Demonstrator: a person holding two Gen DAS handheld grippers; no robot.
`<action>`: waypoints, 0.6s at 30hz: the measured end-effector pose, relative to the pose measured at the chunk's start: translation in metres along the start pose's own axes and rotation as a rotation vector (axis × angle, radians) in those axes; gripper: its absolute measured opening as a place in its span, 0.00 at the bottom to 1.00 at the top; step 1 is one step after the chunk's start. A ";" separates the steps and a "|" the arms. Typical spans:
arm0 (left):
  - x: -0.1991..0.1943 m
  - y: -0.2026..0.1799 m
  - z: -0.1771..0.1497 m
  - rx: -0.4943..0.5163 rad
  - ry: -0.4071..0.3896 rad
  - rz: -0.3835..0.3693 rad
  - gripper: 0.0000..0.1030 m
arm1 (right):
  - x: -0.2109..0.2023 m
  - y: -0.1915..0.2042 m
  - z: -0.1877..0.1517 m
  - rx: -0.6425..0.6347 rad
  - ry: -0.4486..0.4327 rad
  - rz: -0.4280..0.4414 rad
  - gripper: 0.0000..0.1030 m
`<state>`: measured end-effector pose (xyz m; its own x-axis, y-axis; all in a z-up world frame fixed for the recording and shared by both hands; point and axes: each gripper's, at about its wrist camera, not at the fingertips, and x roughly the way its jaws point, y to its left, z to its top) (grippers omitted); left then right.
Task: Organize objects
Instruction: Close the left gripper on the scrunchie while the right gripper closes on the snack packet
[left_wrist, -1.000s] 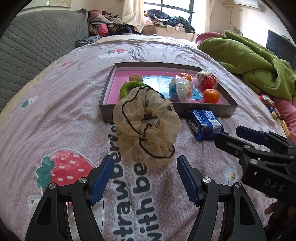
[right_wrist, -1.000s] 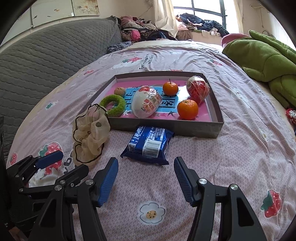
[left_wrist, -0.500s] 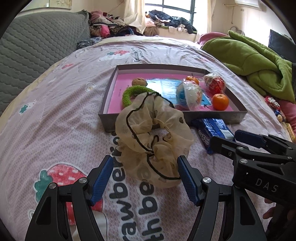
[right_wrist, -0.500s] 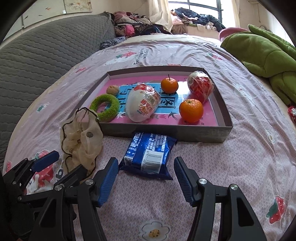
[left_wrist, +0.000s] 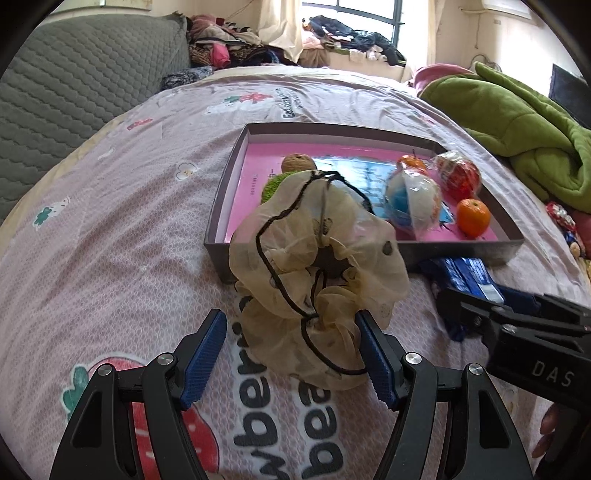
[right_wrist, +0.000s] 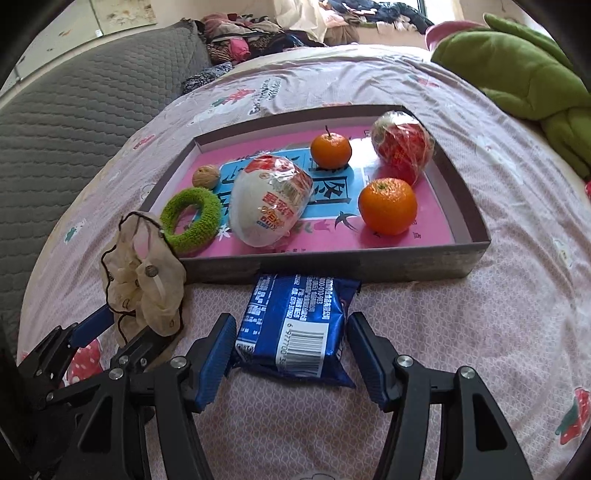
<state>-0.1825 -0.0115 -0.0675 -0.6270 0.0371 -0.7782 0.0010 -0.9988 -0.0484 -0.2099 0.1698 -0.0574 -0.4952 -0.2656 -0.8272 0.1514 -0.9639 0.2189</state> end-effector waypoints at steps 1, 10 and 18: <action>0.002 0.001 0.001 -0.004 0.002 -0.002 0.71 | 0.001 -0.001 0.000 0.003 0.003 0.004 0.60; 0.020 0.012 0.017 -0.050 0.016 -0.050 0.70 | 0.007 -0.006 0.005 0.021 0.011 0.033 0.60; 0.027 0.010 0.020 -0.052 0.017 -0.101 0.51 | 0.011 -0.005 0.005 -0.001 -0.009 0.019 0.58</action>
<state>-0.2151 -0.0207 -0.0762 -0.6123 0.1380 -0.7785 -0.0207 -0.9871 -0.1587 -0.2207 0.1715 -0.0649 -0.5001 -0.2837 -0.8181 0.1611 -0.9588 0.2340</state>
